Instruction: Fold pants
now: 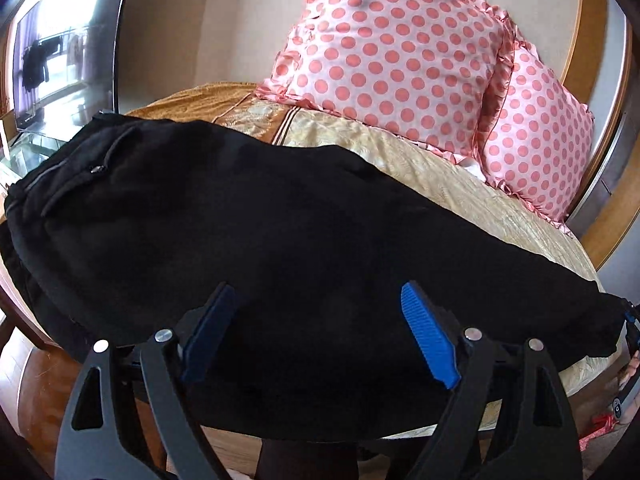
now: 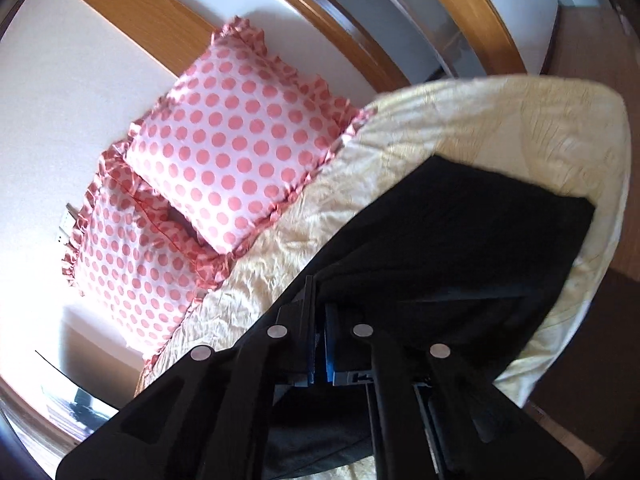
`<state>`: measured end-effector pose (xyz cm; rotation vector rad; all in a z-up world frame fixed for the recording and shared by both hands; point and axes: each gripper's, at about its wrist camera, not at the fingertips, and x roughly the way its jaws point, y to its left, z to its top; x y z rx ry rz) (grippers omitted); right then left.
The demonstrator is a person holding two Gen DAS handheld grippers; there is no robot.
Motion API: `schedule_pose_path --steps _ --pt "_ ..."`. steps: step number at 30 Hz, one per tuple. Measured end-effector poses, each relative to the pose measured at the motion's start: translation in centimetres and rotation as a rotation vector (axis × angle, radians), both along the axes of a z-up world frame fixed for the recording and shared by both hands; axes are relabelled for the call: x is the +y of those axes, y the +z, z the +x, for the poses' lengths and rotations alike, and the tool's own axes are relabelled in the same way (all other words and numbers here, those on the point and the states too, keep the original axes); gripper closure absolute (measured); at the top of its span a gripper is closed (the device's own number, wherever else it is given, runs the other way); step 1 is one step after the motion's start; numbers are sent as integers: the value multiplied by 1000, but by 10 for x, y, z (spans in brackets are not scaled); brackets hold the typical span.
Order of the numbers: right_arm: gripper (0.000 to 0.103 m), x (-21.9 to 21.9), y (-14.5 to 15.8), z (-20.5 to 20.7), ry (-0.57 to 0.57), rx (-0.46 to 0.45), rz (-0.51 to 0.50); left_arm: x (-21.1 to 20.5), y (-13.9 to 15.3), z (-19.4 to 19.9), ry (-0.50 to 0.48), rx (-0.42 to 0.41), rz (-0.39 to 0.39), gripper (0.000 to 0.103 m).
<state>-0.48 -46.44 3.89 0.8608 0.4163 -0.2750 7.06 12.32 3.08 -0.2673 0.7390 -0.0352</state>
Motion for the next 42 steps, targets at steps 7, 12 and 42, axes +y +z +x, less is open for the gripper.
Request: schedule_pose_path --steps 7,12,42 --pt "99 -26 -44 -31 -79 197 52 -2 -2 2 -12 12 31 14" --pt "92 -30 -53 -38 -67 187 153 -6 -2 2 -16 11 48 11" --pt "100 -67 -8 -17 -172 120 -158 -9 -4 3 -37 8 63 4"
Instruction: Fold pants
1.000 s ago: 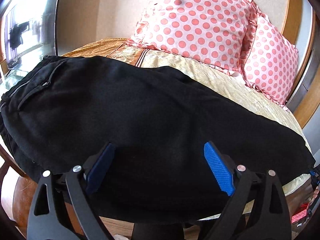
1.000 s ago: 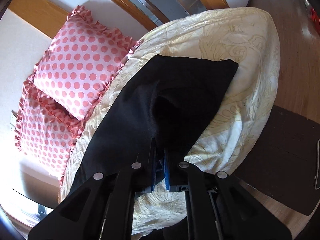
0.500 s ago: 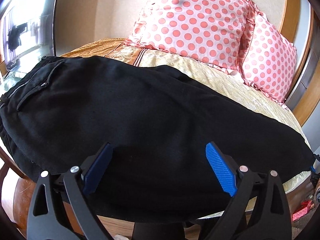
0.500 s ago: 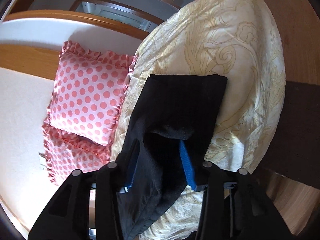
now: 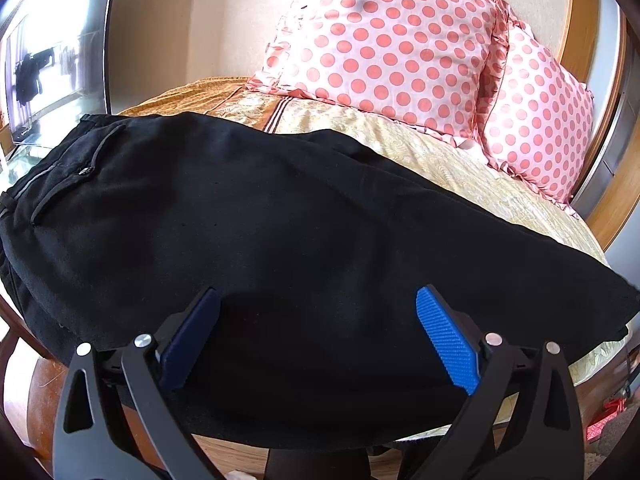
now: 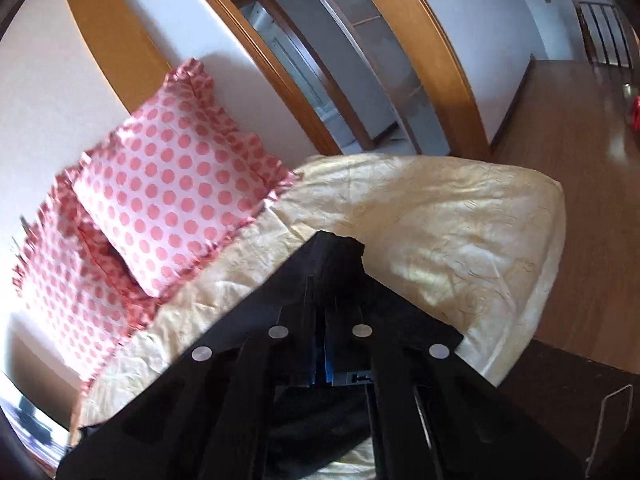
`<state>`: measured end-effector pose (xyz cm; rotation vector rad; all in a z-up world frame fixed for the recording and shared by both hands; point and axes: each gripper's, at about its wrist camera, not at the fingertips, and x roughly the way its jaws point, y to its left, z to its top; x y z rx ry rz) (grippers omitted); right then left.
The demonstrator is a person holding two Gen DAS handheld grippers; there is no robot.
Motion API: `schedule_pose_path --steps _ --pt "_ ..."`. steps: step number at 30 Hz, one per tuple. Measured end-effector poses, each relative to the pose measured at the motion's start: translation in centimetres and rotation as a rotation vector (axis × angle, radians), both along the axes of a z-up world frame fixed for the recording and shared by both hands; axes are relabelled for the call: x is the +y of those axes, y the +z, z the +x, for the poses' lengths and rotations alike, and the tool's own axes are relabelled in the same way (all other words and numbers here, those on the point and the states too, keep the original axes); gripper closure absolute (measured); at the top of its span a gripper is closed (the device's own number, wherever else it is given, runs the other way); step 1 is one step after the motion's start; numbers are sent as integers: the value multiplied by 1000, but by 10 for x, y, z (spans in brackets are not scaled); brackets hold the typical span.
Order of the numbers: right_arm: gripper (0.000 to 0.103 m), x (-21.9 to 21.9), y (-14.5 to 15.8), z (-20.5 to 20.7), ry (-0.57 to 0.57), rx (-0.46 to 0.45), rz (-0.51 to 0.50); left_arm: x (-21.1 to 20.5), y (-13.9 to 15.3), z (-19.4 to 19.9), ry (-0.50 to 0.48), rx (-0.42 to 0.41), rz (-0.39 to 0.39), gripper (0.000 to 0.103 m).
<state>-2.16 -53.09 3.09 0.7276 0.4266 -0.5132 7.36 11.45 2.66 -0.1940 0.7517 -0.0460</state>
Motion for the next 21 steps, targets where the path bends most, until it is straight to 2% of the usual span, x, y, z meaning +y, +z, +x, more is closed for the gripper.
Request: schedule_pose_path --steps 2,4,6,8,10,11,12,15,19,21 --pt "100 -5 -20 -1 -25 67 72 -1 0 1 -5 1 12 4" --pt "100 -11 -39 -7 -44 88 137 -2 0 1 -11 3 25 4" --pt "95 -9 -41 -14 -53 89 132 -2 0 1 -16 3 28 4" --pt "84 -8 -38 -20 -54 83 157 0 0 1 -19 1 22 4" --pt "53 -10 -31 -30 -88 87 164 1 0 1 -20 -2 13 3" --pt "45 -10 -27 -36 -98 63 160 1 0 2 -21 -4 11 3" --pt "33 -11 -24 -40 -119 66 148 0 -1 2 -21 -5 11 3" --pt "34 -14 -19 -48 -161 72 121 -1 -1 2 -21 -6 22 2" --pt "50 -24 -30 -46 -131 85 170 -3 -1 3 -22 -5 35 2" --pt "52 -23 -31 -44 -128 82 154 -3 -1 3 -23 -5 35 2"
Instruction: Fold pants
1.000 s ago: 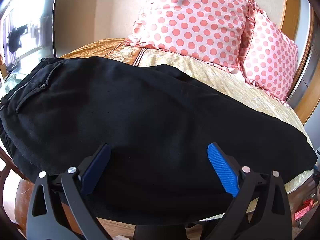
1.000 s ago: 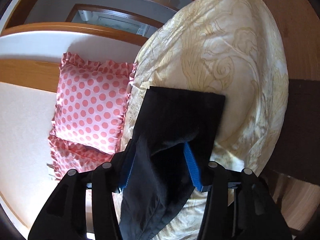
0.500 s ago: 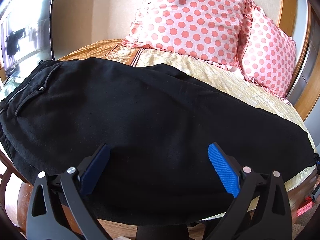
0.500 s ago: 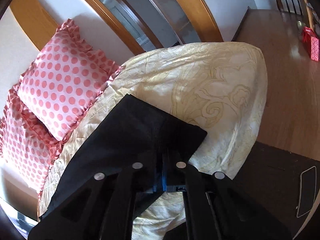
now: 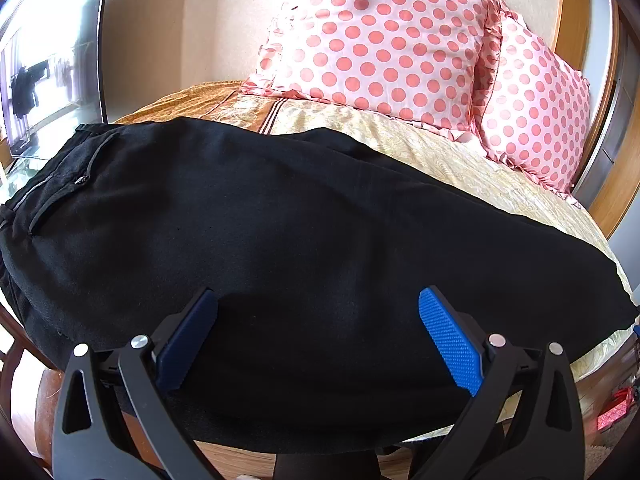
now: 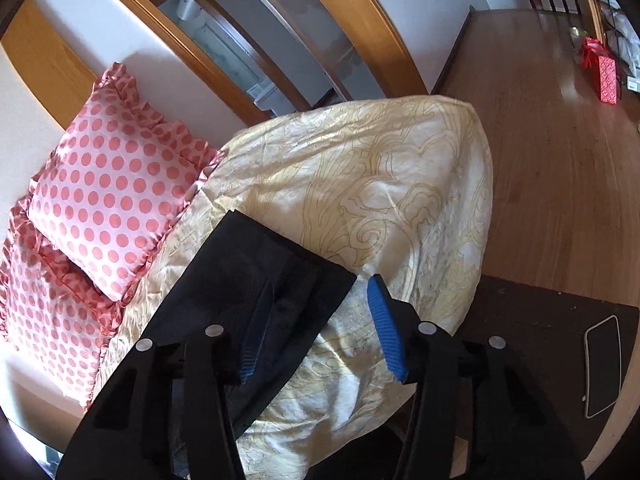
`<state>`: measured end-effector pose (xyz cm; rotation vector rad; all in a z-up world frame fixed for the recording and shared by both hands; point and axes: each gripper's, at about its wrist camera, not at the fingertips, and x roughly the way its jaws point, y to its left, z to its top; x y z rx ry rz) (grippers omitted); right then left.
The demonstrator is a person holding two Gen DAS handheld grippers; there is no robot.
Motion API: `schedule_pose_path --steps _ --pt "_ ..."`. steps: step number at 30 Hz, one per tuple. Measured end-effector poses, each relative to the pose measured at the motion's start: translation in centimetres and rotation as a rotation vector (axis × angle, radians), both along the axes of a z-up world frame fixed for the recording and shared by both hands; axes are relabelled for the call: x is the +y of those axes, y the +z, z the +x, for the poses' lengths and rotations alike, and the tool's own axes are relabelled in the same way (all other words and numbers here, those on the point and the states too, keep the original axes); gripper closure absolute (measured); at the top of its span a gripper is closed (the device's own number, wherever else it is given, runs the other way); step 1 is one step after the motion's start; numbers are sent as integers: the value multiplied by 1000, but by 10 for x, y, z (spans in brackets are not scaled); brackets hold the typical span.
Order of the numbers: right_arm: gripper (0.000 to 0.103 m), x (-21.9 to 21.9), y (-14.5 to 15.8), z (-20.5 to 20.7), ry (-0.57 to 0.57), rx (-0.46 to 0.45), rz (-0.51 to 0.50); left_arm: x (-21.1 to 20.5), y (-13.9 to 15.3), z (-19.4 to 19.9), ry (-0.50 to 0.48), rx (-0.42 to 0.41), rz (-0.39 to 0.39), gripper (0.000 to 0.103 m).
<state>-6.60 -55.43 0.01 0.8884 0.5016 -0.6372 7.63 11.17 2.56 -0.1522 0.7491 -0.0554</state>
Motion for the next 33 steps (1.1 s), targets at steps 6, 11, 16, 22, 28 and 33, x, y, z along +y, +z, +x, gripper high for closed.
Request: schedule_pose_path --steps 6,11,16,22,28,33 --pt "62 11 -2 10 54 20 -40 0 0 1 2 -1 -4 2" --pt "67 10 -10 5 68 -84 44 -1 0 1 1 0 1 2" --pt "96 1 -20 6 71 -146 110 1 0 -1 -3 -4 -18 2" --pt "97 27 19 17 175 -271 12 3 1 -1 -2 0 -38 2" --pt "97 90 74 57 450 -388 -5 2 1 -2 0 -1 -33 2" --pt "97 188 88 113 777 -407 66 2 1 -1 2 1 -34 2"
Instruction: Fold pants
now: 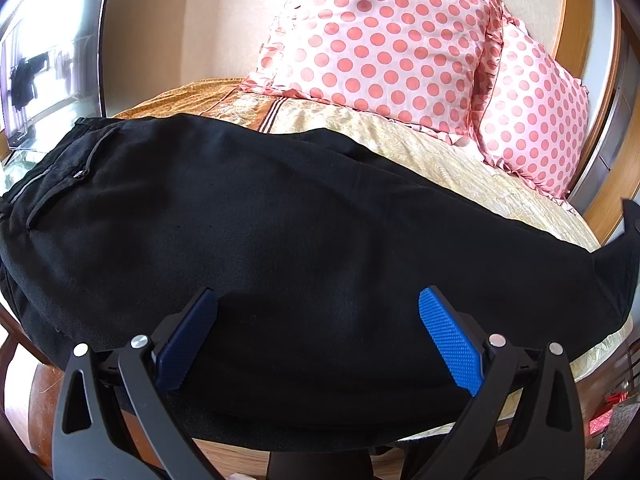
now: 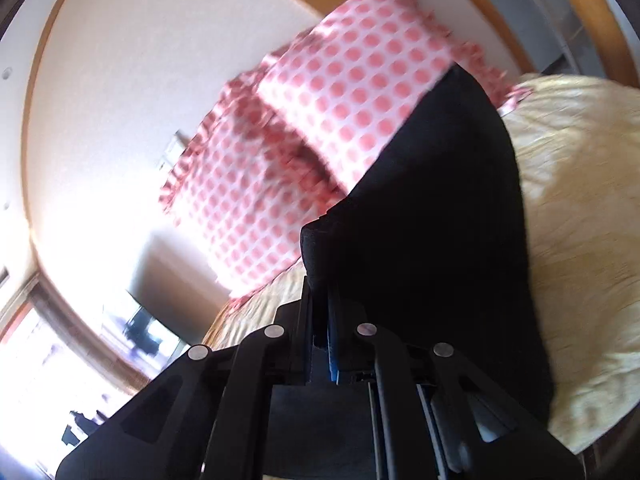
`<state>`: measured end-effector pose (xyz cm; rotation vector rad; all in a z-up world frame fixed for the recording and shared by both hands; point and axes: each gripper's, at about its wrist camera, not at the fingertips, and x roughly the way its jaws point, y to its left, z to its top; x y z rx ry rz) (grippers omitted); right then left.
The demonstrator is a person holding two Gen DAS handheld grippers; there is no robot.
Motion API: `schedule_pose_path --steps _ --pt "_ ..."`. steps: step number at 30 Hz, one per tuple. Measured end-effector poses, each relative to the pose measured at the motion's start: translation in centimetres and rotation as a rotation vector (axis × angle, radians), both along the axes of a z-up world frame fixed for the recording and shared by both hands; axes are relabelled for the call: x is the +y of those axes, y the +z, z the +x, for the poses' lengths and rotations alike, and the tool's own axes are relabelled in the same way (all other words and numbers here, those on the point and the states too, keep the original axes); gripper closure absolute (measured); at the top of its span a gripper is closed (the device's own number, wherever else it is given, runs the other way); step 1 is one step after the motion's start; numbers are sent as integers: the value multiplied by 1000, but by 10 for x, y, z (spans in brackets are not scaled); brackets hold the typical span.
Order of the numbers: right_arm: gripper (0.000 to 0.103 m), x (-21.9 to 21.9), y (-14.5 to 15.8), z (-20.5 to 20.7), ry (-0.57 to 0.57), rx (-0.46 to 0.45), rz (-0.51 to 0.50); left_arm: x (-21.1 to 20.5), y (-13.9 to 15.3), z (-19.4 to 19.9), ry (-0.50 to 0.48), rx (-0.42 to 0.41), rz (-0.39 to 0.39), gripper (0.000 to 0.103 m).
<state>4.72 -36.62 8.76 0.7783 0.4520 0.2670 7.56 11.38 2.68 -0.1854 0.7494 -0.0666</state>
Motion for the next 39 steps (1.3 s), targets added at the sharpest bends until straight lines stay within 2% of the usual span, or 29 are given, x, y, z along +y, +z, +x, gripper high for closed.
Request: schedule_pose_path --steps 5,8,10,15,17,21,23,26,28,30,33,35,39 --pt "97 124 -34 42 366 125 -54 2 0 -1 3 1 -22 2" --pt "97 172 -60 52 492 214 -75 2 0 -2 0 2 -26 2" --pt "97 189 -64 56 503 230 -104 1 0 -2 1 1 -29 2" --pt "97 195 -41 64 503 162 -38 0 -1 -3 2 -5 -32 2" --pt "97 213 -42 67 526 184 -114 -2 -1 -4 3 -6 -27 2" --pt "96 239 -55 59 589 214 -161 -2 -1 -5 0 -7 -26 2" --pt "95 248 -60 55 591 221 -243 -1 -1 -4 -1 -7 -32 2" --pt "85 252 -64 44 614 229 -320 0 0 -5 -11 -5 -46 2" --pt "57 246 -57 33 647 186 -308 4 3 -6 -15 -4 -91 2" --pt "48 232 -45 19 644 110 -270 7 8 -8 -38 -13 -174 2" --pt "48 194 -29 -12 541 -37 -290 2 18 -12 -94 -54 -267 2" --pt "48 169 -28 -31 468 -79 -319 -12 28 -11 -158 -85 -294 2" --pt "48 130 -41 -55 370 -38 -351 -52 40 -1 -307 -94 -315 2"
